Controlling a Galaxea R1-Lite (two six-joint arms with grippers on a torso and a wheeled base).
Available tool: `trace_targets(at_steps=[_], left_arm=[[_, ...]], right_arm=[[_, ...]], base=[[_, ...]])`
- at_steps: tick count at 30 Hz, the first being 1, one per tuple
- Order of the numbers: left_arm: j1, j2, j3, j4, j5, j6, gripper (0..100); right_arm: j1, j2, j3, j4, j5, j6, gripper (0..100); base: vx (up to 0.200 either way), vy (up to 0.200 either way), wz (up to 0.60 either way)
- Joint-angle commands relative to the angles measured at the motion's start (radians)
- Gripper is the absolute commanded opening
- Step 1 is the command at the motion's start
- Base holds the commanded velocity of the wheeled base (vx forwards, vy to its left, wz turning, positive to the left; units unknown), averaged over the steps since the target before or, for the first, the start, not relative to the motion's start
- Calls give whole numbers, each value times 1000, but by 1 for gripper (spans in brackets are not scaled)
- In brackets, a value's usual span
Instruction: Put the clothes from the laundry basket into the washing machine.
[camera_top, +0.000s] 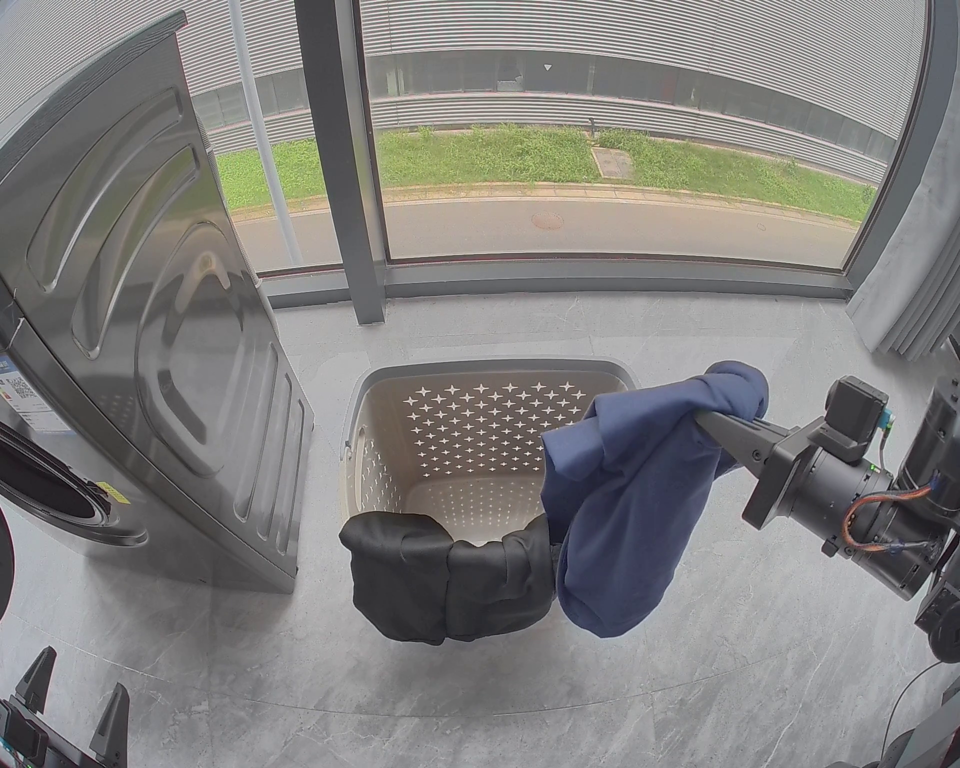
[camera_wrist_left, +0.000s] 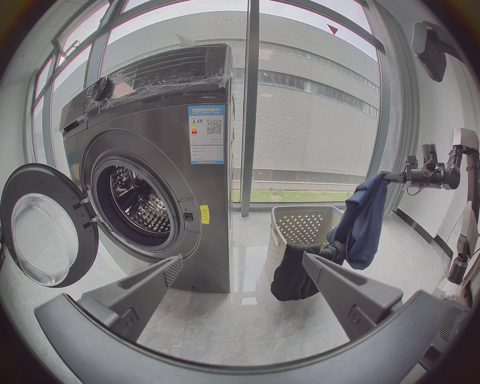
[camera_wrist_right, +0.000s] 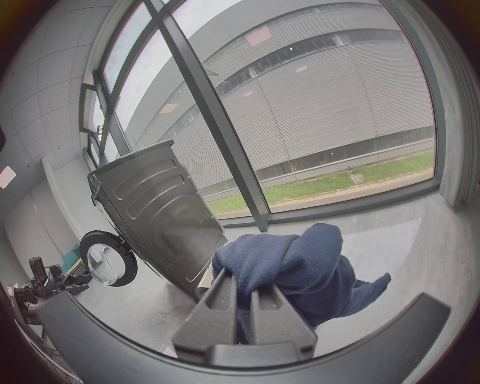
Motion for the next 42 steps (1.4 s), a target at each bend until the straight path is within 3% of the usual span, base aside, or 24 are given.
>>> trace_targets(at_steps=[1, 22, 28, 42], left_arm=[[0, -2, 15, -1, 1, 1, 100], [0, -2, 15, 0, 1, 1, 100], [0, -1, 15, -1, 1, 4, 100], [-3, 2, 15, 0, 1, 4, 100]], right_arm=[[3, -45, -9, 5, 0, -14, 0], [3, -46, 12, 5, -11, -29, 0], [6, -37, 14, 0, -4, -29, 0], [22, -39, 14, -1, -1, -29, 0]], base=[[0, 0, 0], [-200, 0, 0], [0, 0, 0], [0, 200, 0]])
